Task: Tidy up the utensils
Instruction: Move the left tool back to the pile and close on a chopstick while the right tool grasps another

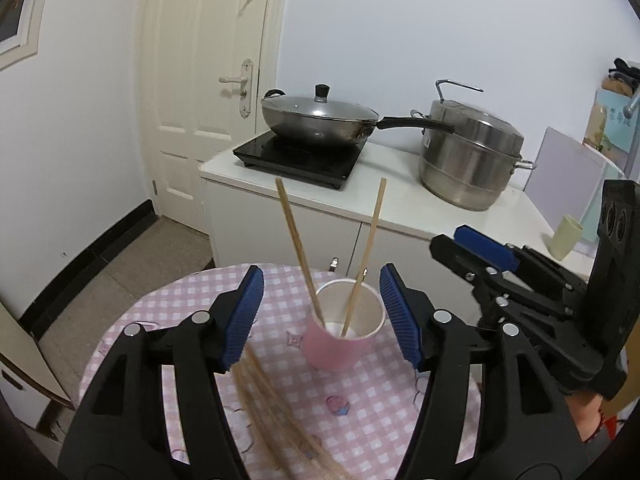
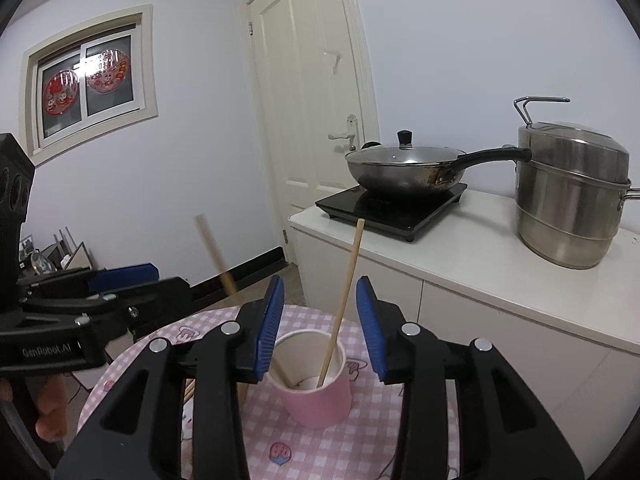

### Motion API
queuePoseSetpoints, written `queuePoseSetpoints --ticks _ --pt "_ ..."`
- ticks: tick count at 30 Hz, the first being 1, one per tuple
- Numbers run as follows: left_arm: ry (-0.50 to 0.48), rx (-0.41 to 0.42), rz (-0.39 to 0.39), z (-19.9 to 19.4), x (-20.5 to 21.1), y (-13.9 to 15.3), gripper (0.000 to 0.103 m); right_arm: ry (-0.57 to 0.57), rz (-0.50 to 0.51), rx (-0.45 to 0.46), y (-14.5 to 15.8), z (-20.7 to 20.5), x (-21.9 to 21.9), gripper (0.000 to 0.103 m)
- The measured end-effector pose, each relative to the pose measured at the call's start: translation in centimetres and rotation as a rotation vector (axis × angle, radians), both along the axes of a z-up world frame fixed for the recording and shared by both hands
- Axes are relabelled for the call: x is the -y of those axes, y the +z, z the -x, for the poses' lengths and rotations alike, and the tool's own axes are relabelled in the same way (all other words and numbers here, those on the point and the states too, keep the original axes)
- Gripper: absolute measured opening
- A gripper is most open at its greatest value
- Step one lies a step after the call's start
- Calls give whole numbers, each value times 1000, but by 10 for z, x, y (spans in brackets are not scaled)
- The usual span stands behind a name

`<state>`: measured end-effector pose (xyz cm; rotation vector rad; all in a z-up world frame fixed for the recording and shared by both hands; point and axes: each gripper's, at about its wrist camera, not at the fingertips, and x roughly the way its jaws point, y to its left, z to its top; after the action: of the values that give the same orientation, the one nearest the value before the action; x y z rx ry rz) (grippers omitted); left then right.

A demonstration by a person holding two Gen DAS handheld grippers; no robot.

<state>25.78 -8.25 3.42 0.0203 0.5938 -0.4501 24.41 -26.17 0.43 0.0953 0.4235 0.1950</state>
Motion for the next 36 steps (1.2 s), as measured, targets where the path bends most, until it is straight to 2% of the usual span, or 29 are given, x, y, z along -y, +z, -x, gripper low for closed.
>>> queuePoseSetpoints --ticks 8,14,21,29,33,36 --pt "47 5 -49 20 -43 -9 60 93 34 -30 -7 20 -28 36" --pt "80 -36 -91 21 -77 -33 60 177 85 -93 -31 18 -62 36" --pt "126 -157 -112 4 -112 -78 60 235 128 -184 -62 3 -94 36" --pt "144 -312 -100 -27 -131 -126 60 257 200 -325 -108 -25 -123 36" --pt "167 -371 -111 -50 -134 -148 60 249 217 -365 -120 -35 -128 36" --pt "165 -408 -119 -65 -131 -162 51 248 237 -397 -130 -46 -130 36"
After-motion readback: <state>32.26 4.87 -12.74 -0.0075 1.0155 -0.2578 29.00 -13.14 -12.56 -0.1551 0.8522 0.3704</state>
